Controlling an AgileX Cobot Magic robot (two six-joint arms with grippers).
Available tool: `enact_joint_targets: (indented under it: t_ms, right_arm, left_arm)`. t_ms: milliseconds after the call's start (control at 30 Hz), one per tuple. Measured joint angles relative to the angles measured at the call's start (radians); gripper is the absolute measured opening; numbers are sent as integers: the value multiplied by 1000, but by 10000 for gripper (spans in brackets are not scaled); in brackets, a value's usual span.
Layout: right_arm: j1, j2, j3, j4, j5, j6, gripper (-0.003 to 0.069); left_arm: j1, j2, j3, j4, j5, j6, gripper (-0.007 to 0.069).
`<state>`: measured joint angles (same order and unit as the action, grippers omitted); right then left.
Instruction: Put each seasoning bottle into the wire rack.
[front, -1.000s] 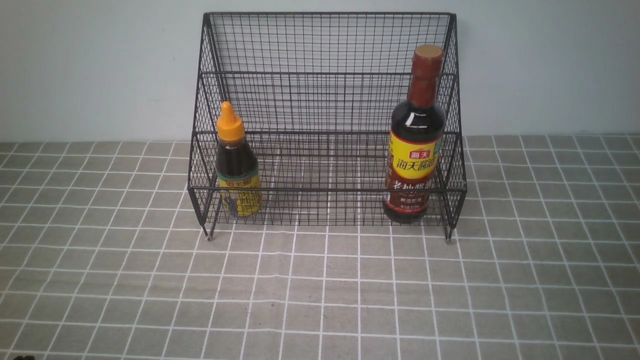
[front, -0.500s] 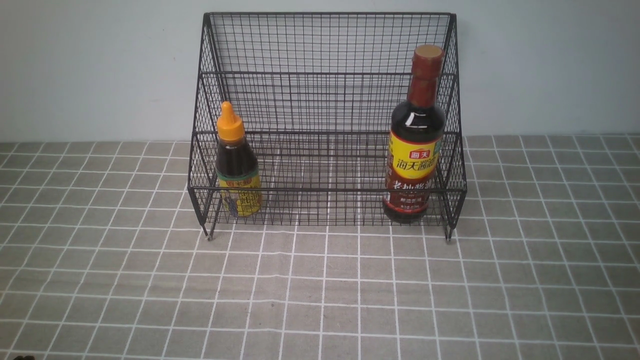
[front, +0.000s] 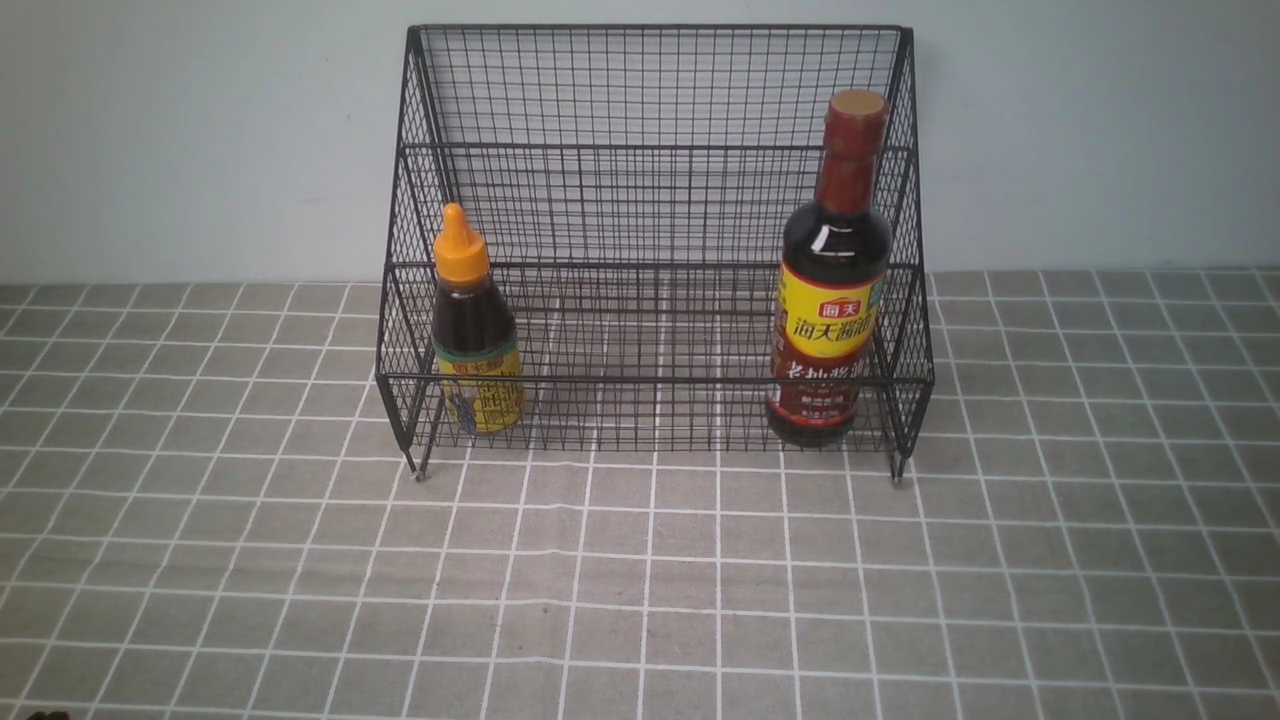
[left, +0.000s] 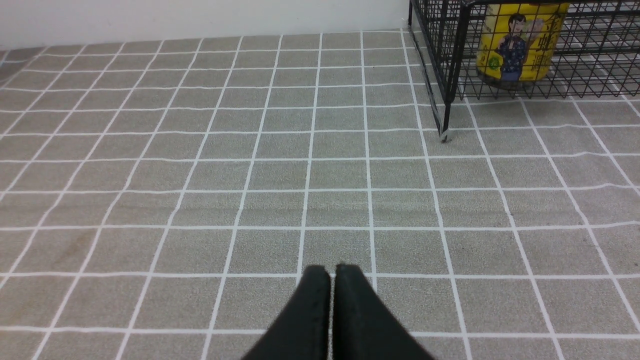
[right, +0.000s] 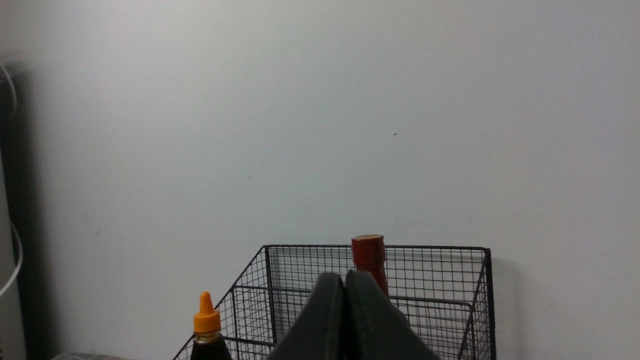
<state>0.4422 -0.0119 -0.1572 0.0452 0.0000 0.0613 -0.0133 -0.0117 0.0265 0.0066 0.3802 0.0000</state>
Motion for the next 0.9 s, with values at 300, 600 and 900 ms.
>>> enact_joint_targets:
  t_ms: [300, 600, 900]
  right_arm:
    - [-58, 0, 3, -56, 181, -49, -15]
    - [-357, 0, 165, -172, 417, -46, -15]
    - [-415, 0, 172, -173, 408, -3, -15]
  left_arm:
    - [0, 0, 0, 0, 0, 5, -7]
    - [0, 0, 0, 0, 0, 14, -7]
    - [0, 0, 0, 0, 1, 15, -7]
